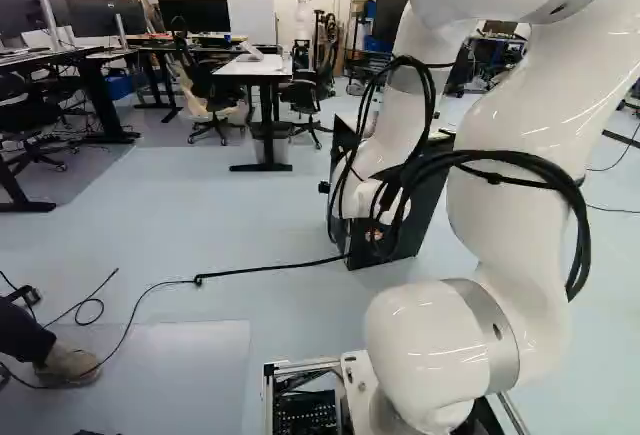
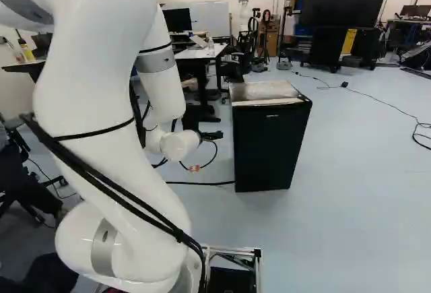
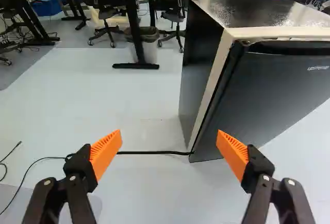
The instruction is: Open the fridge door
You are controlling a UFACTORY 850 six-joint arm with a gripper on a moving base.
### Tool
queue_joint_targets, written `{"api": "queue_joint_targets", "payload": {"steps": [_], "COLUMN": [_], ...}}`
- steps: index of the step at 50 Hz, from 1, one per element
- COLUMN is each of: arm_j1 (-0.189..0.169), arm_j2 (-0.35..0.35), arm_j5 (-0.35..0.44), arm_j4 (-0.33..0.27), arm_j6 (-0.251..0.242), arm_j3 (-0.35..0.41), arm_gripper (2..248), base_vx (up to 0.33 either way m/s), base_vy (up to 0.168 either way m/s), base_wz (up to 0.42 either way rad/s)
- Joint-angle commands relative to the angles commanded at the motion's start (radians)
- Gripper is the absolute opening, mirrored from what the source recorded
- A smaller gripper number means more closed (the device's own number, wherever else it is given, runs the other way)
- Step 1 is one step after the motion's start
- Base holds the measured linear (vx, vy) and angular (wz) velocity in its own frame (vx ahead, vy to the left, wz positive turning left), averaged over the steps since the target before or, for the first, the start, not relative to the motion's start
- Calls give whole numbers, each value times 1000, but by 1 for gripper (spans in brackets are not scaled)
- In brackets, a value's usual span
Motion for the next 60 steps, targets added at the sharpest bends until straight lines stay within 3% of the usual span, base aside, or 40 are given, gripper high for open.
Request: {"api": "queue_joint_targets", "payload": {"steps": [60], "arm_j1": [-6], "arm_j2": [-262], "arm_j5": [92], "arm_j4": [62], "arm_j6": [0], "arm_j3": [-140], "arm_gripper": [247], "base_vx": [0], "base_vy": [0], "base_wz": [0]}}
